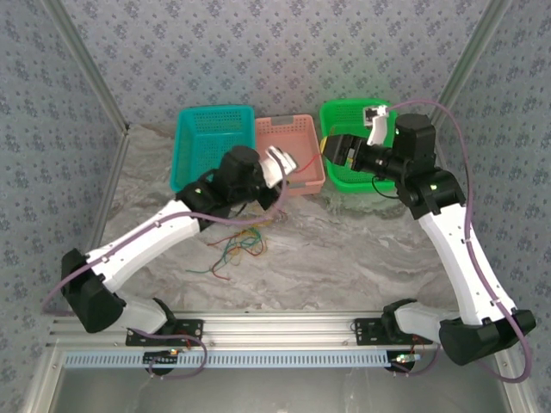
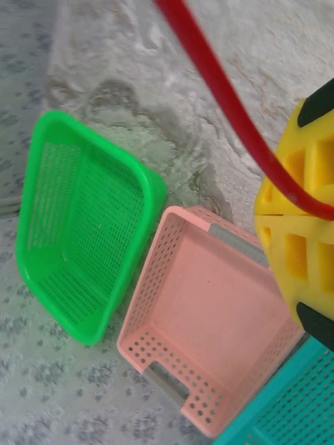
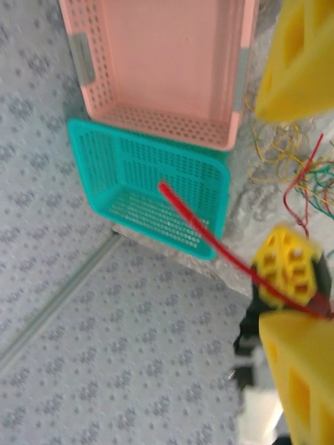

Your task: Untangle the cables

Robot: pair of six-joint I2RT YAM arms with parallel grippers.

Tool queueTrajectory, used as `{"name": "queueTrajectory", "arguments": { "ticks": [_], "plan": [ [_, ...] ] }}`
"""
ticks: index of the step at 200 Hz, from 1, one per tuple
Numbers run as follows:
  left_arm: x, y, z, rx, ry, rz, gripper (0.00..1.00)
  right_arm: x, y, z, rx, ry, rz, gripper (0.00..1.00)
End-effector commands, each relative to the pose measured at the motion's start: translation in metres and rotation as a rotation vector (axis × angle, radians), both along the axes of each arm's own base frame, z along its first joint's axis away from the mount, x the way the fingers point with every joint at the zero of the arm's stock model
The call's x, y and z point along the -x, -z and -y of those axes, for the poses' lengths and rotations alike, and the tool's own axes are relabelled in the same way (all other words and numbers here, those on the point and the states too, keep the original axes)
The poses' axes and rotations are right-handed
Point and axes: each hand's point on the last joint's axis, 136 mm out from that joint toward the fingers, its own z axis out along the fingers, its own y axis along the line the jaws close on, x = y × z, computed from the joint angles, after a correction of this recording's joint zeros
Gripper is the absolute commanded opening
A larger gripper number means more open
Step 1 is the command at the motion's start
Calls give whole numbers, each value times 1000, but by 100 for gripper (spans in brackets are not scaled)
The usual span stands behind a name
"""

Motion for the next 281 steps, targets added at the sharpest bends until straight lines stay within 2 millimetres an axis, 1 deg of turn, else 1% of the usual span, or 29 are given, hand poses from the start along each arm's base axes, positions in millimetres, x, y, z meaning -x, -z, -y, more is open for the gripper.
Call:
{"name": "queueTrajectory", "arguments": {
  "ticks": [1,19,32,33,34,37,40,49,67,73,75,79,91,106,123,143,148,152,154,155,162,168,195,203,252,269,281],
  "plan": [
    [-3,-20,-26,145,-48,-175,0,6,-24,26,38,122,92,85],
    [-25,-15,-53,209,-139,-278,0,15,-31,33,34,149,139,86],
    [-45,-11,-76,261,-226,-338,0,23,-33,30,25,133,168,86],
    [-44,-10,-75,264,-227,-345,0,24,-32,29,25,132,170,86],
    [-49,-9,-81,269,-244,-349,0,25,-32,29,24,130,171,86],
    [-52,-8,-84,282,-258,-366,0,26,-31,28,23,125,176,86],
    [-58,-6,-92,295,-288,-380,0,28,-30,26,23,122,182,86],
    [-71,0,-105,322,-335,-424,0,33,-28,20,21,102,205,86],
    [-98,13,-131,360,-426,-483,0,44,-15,2,13,41,234,84],
    [-107,17,-139,367,-460,-501,0,48,-16,-3,9,24,251,84],
    [-111,19,-142,369,-473,-504,0,48,-5,-7,19,14,233,84],
    [-117,23,-148,372,-499,-517,0,50,0,-12,25,2,229,84],
    [-135,29,-165,383,-564,-534,0,56,11,-26,46,-33,234,83],
    [-155,32,-176,386,-608,-541,0,62,22,-39,72,-60,231,83],
    [-174,38,-182,342,-642,-563,0,64,35,-49,85,-79,211,83],
    [-196,42,-181,307,-647,-572,0,65,47,-56,100,-96,191,82],
    [-197,49,-182,285,-657,-600,0,65,50,-57,102,-95,184,82],
    [-199,50,-182,274,-658,-605,0,65,52,-57,103,-96,181,82],
    [-200,55,-182,264,-660,-616,0,65,52,-58,102,-97,179,82],
    [-202,52,-182,265,-659,-609,0,65,52,-58,102,-97,180,82],
    [-207,53,-182,246,-660,-616,0,65,55,-58,104,-99,174,82],
    [-209,62,-181,225,-656,-643,0,66,57,-58,105,-99,169,82],
    [-210,92,-174,157,-617,-734,0,65,65,-57,123,-95,152,82],
    [-208,98,-171,149,-592,-753,0,64,67,-57,125,-95,150,82],
    [-205,140,-167,114,-576,-842,0,58,82,-65,131,-106,110,81],
    [-207,152,-170,97,-606,-864,9,57,84,-66,132,-102,104,81],
    [-207,155,-171,91,-616,-875,22,57,85,-65,134,-101,100,81]
  ]
}}
